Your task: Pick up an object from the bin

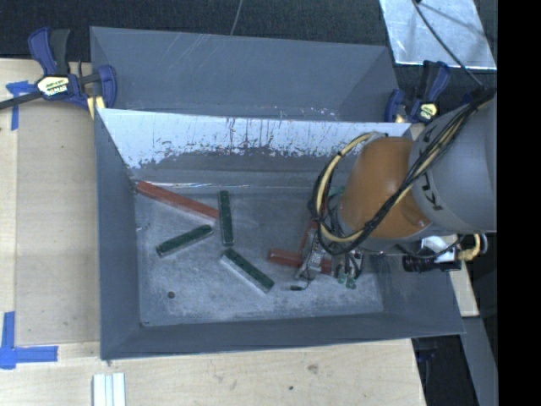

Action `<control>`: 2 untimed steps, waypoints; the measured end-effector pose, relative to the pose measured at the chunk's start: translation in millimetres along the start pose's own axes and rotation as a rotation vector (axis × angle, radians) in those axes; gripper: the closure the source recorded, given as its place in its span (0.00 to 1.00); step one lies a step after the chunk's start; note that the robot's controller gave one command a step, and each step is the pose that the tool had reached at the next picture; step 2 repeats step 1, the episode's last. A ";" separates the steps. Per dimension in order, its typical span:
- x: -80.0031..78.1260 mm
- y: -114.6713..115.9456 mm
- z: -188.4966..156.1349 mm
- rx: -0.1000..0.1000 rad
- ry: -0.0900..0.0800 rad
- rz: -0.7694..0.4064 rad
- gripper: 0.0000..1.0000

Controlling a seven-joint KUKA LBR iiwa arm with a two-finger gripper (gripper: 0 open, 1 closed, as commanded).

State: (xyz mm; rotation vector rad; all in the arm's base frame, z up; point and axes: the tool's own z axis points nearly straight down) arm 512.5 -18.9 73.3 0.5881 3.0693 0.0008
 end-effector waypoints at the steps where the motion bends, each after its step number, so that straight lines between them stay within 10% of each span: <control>1: -54.7 37.7 -133.2 0.003 0.014 -0.024 1.00; 2: -54.7 37.7 -133.2 0.003 0.014 -0.024 1.00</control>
Offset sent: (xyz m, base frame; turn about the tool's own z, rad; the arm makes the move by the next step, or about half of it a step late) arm 0.0000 0.0000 0.0000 0.0000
